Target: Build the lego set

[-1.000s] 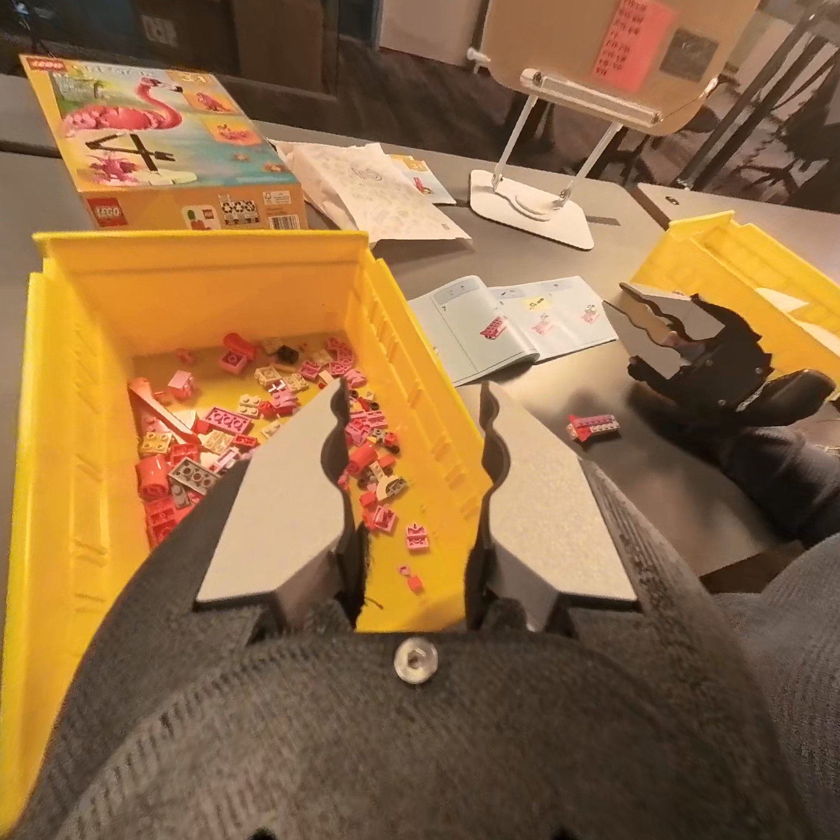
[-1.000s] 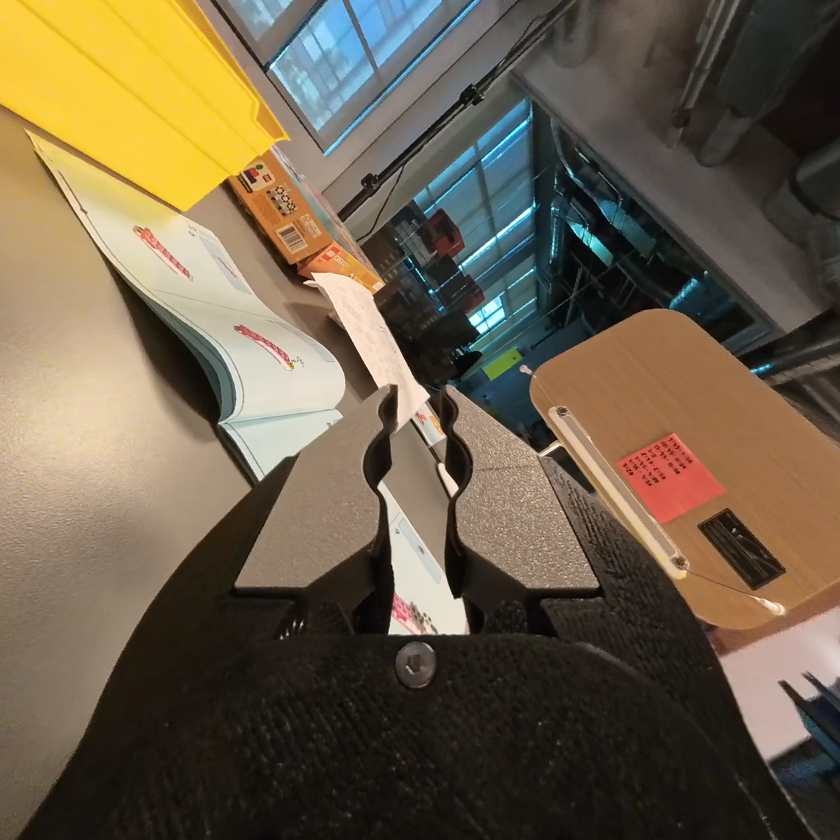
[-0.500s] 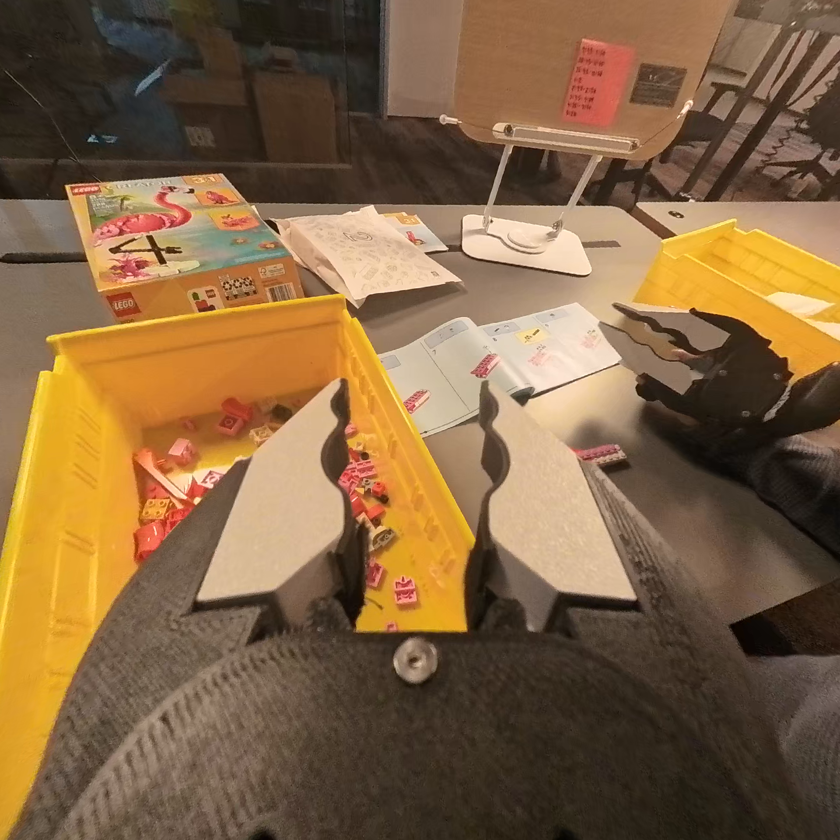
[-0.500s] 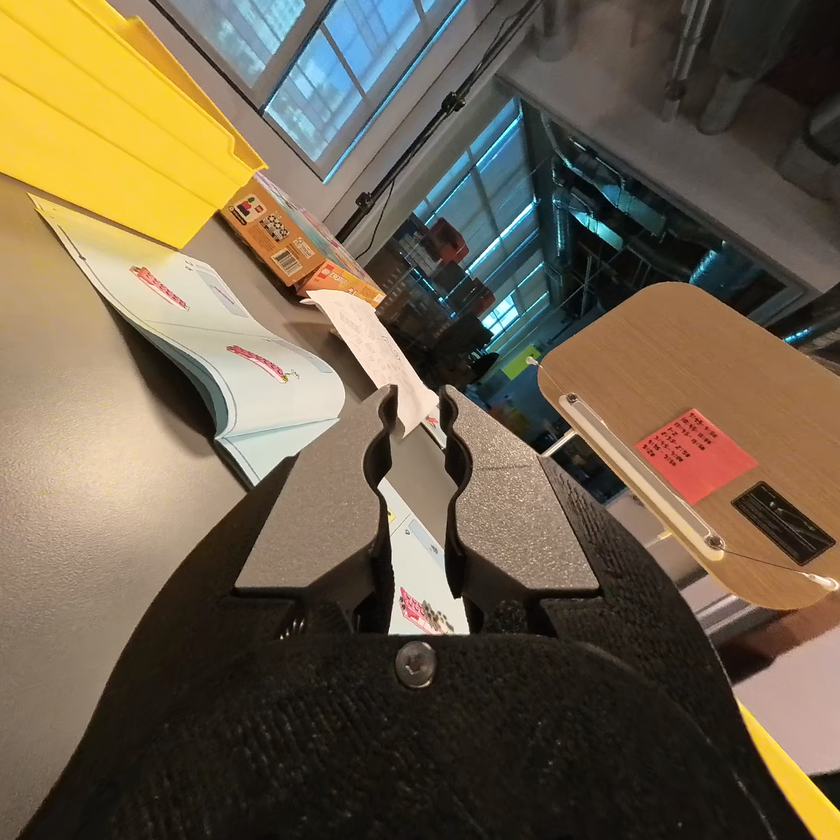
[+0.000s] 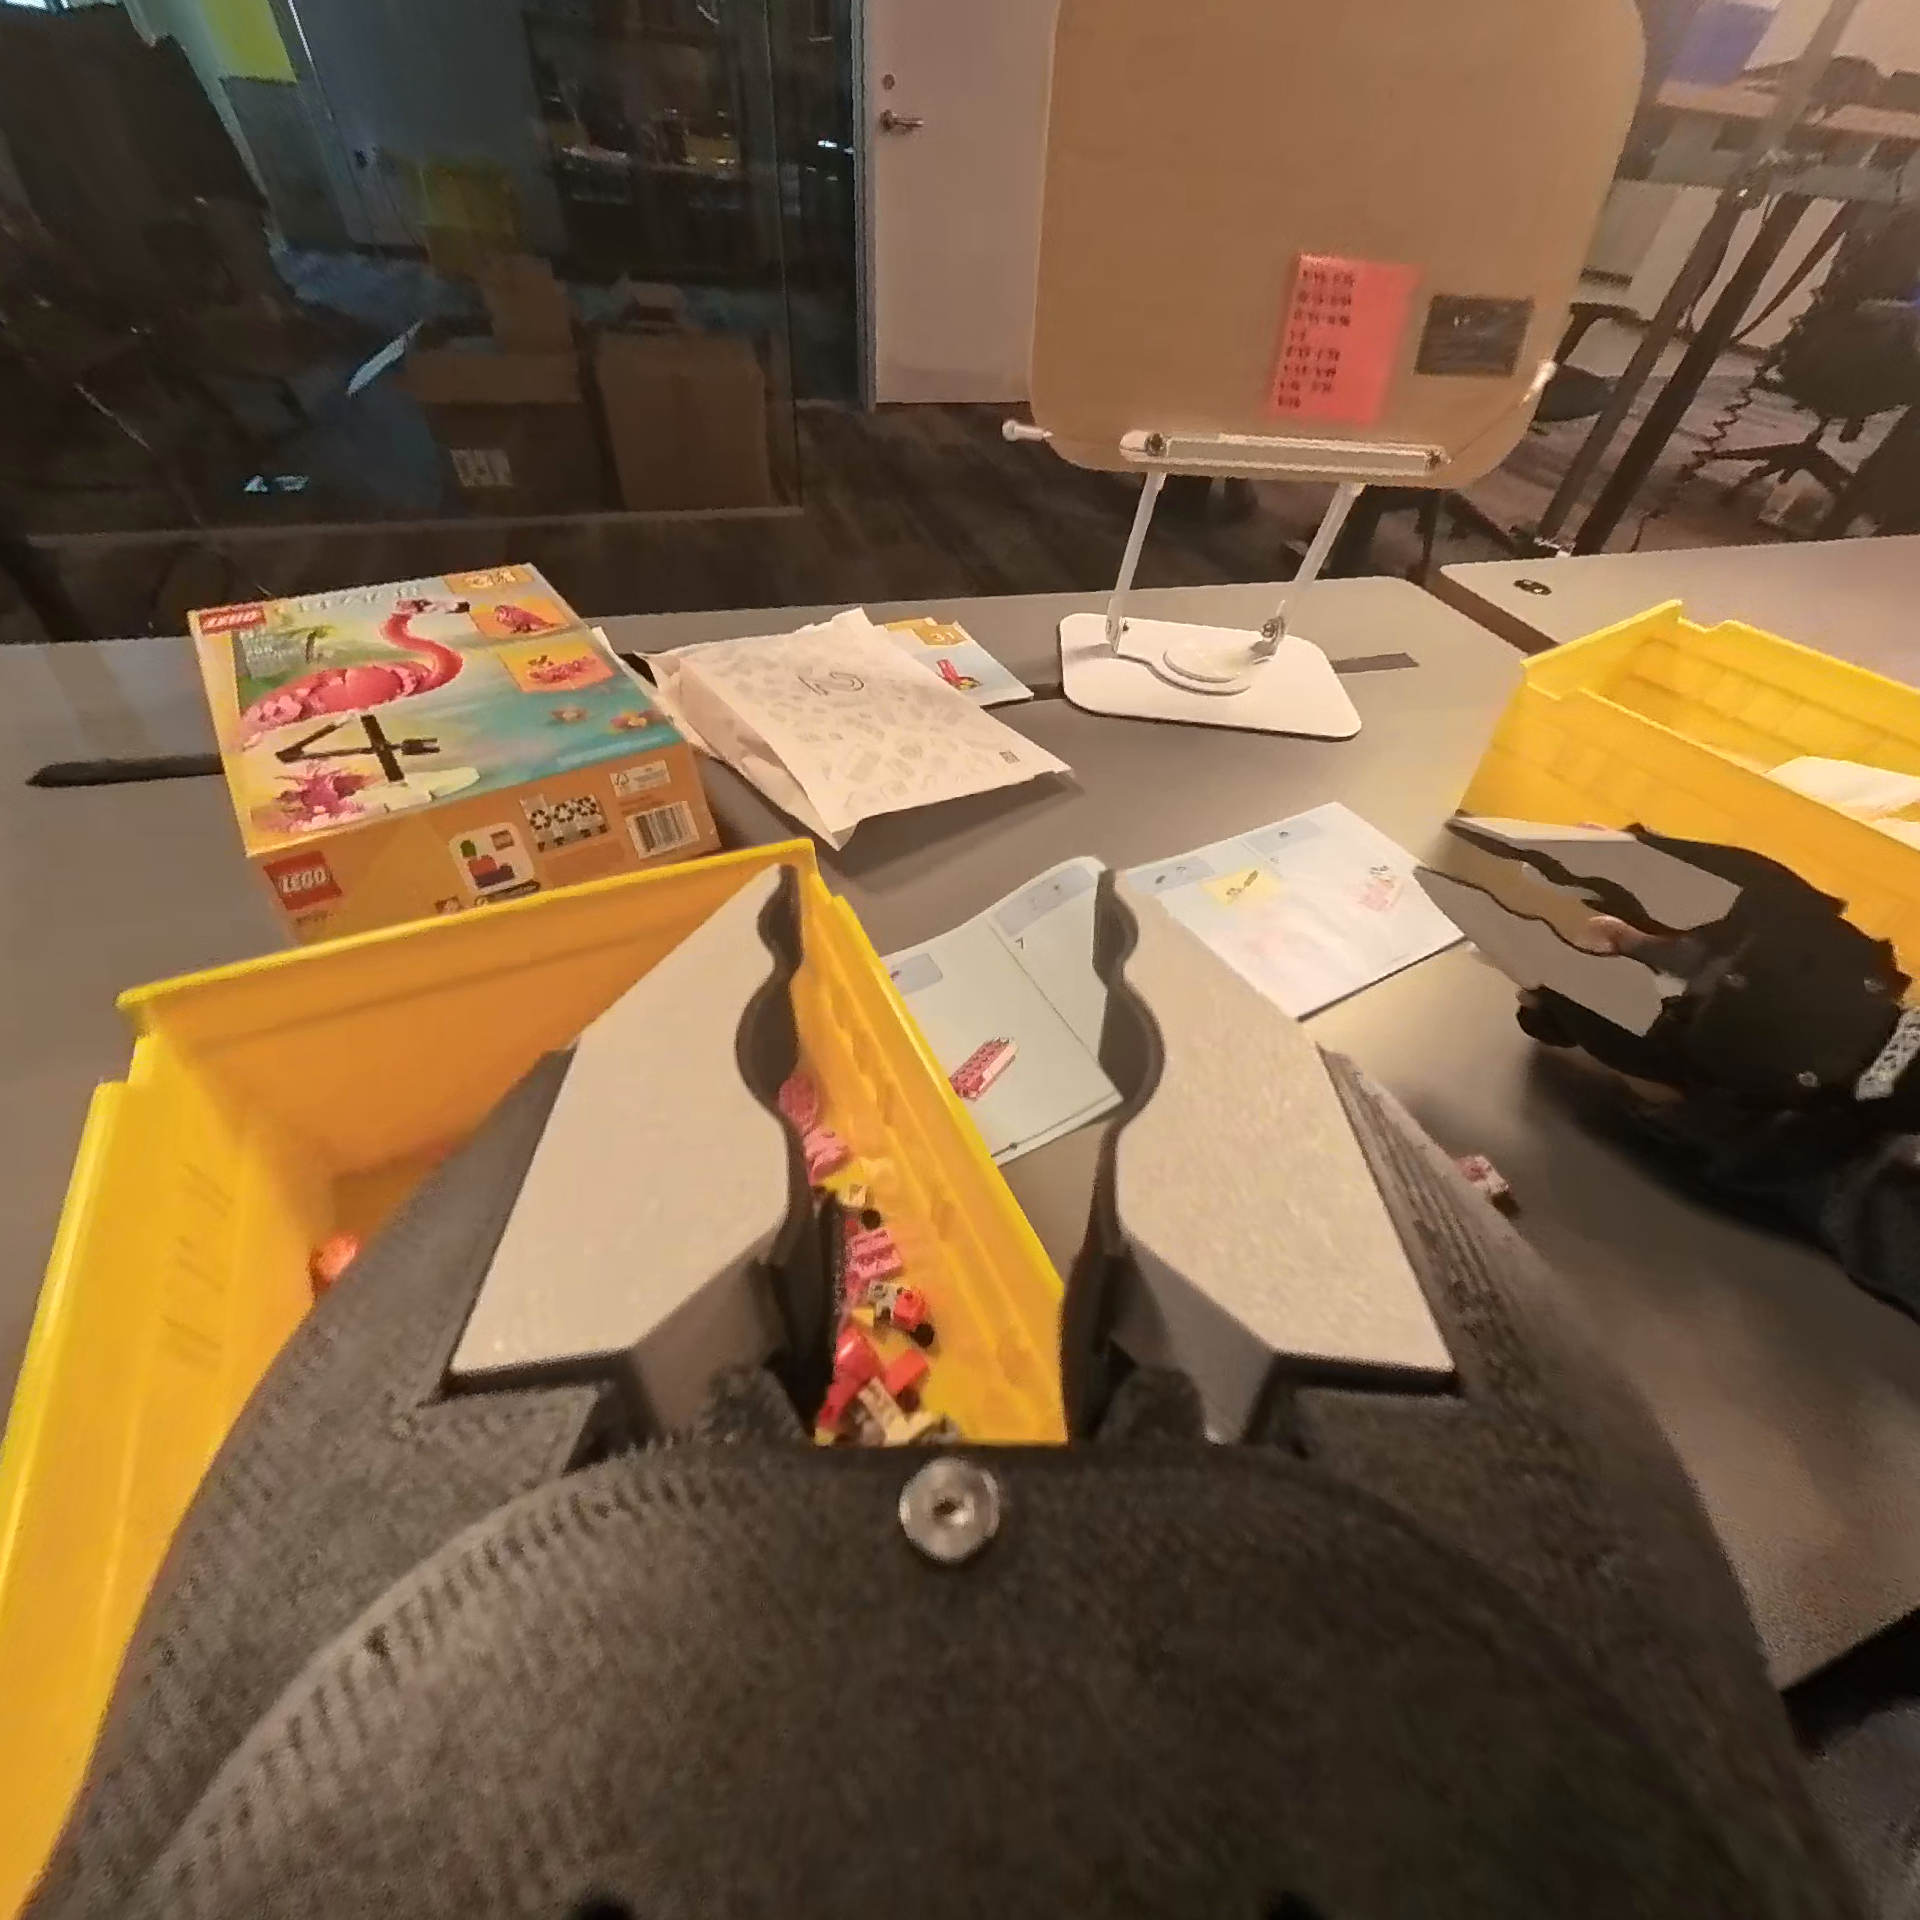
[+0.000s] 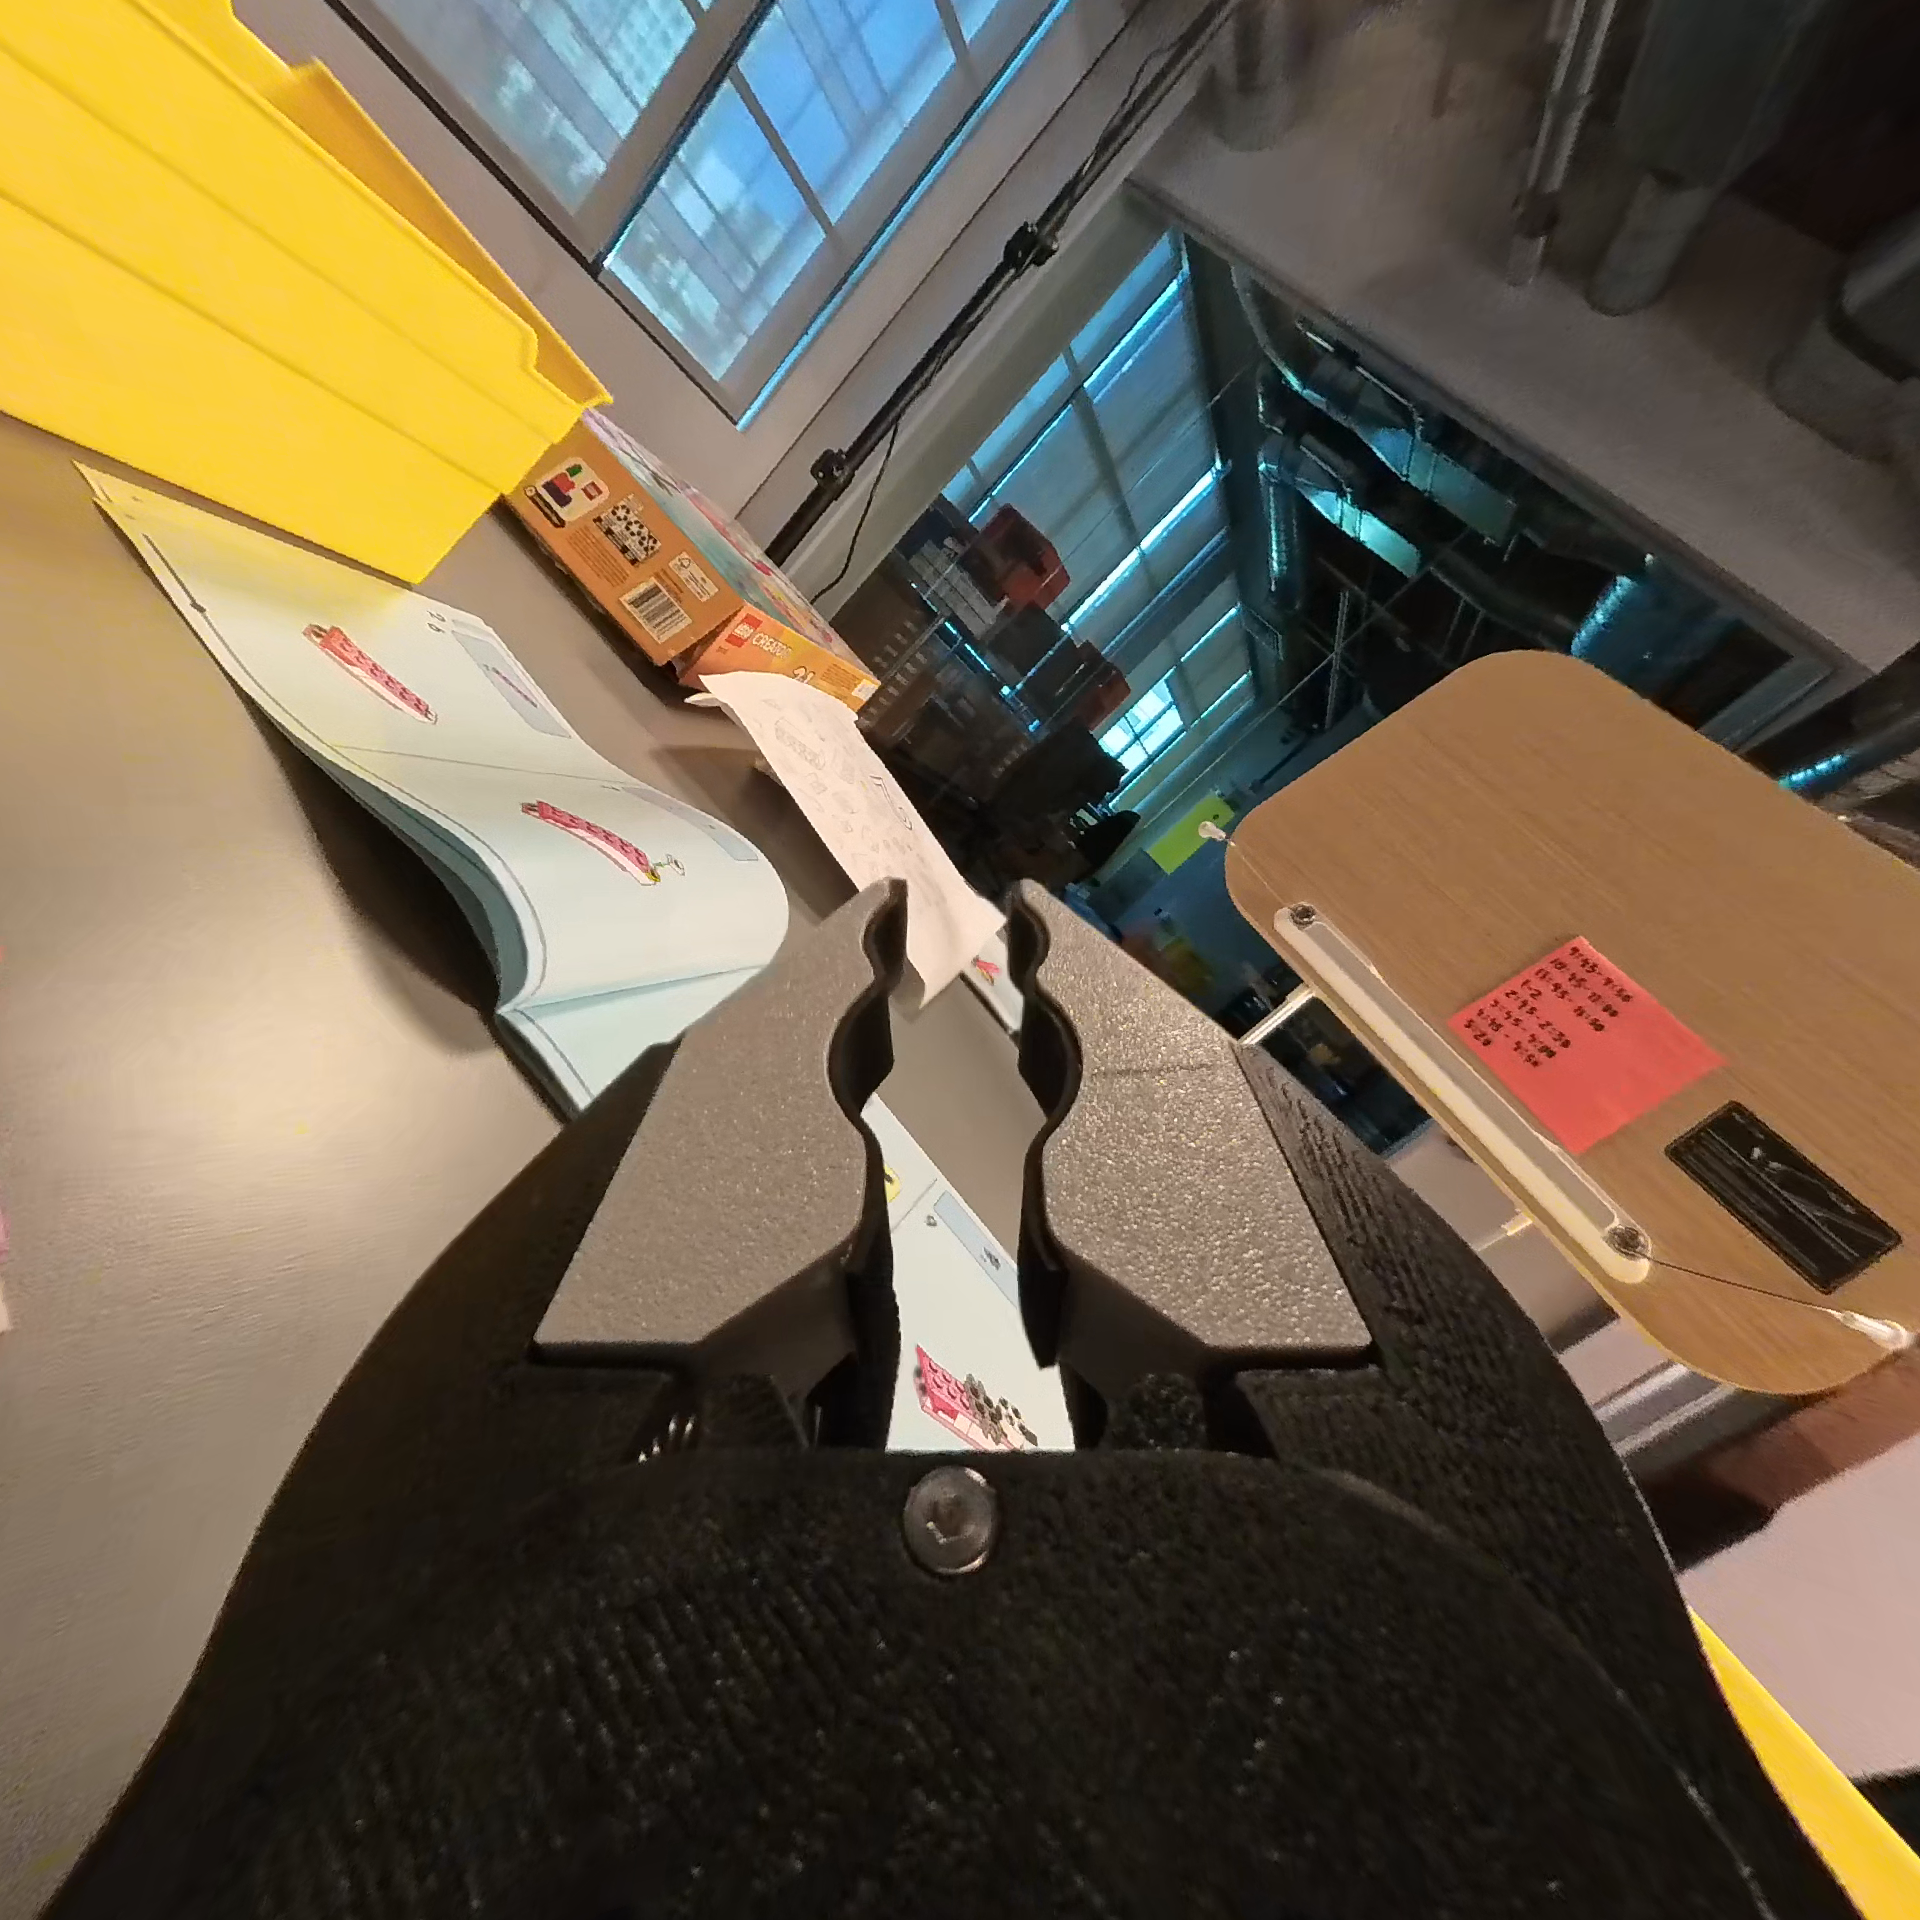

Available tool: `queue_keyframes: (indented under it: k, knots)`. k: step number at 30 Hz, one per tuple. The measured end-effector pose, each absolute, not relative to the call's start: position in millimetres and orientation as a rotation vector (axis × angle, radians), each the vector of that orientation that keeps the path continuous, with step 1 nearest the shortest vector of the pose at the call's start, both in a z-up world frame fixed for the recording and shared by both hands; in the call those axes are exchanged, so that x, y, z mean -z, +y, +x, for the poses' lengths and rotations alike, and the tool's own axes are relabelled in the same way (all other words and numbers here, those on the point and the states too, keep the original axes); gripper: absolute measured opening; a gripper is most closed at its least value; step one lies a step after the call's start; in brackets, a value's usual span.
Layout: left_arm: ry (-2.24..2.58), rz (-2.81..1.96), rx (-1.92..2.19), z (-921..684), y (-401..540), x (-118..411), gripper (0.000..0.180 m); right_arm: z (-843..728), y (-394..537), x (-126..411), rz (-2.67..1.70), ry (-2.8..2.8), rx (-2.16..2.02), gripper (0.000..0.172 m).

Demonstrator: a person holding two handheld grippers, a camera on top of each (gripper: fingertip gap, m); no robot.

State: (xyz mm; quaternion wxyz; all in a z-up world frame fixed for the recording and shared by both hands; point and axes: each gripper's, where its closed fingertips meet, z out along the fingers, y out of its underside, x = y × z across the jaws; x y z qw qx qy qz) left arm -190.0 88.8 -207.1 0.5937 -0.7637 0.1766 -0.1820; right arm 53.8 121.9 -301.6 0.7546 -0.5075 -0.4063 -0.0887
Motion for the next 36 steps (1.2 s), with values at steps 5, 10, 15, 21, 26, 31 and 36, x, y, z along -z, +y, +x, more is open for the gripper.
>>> queue_keyframes:
  k: [5, 10, 15, 21, 26, 31, 36]
  knots:
    - [0.417, -1.756, 0.440, -184.1, 102.3, 203.3, 0.056, 52.5, 73.9, 242.6, -1.039, -0.747, -0.026, 0.028]
    - [0.392, -1.786, 0.414, -193.7, 109.5, 205.5, 0.056, 159.2, 21.2, 179.6, -1.148, -0.508, 0.040, 0.033]
    - [0.358, -1.785, 0.408, -197.4, 113.0, 208.5, 0.056, 343.2, 37.3, 251.7, -1.732, -0.553, 0.491, 0.049]
    - [0.330, -1.790, 0.416, -190.3, 112.9, 217.3, 0.056, 395.5, 60.5, 335.6, -1.854, -1.291, 0.935, 0.045]
    - [0.322, -1.809, 0.404, -188.3, 107.1, 224.4, 0.056, 408.1, 81.8, 340.2, -1.725, -1.447, 1.154, 0.004]
    - [0.310, -1.824, 0.401, -193.3, 107.0, 225.8, 0.056, 402.8, 96.5, 277.2, -1.778, -0.922, 0.822, 0.000]
    - [0.325, -1.818, 0.397, -192.0, 109.5, 222.3, 0.056, 350.4, 84.6, 170.2, -1.626, -0.417, -0.158, 0.000]
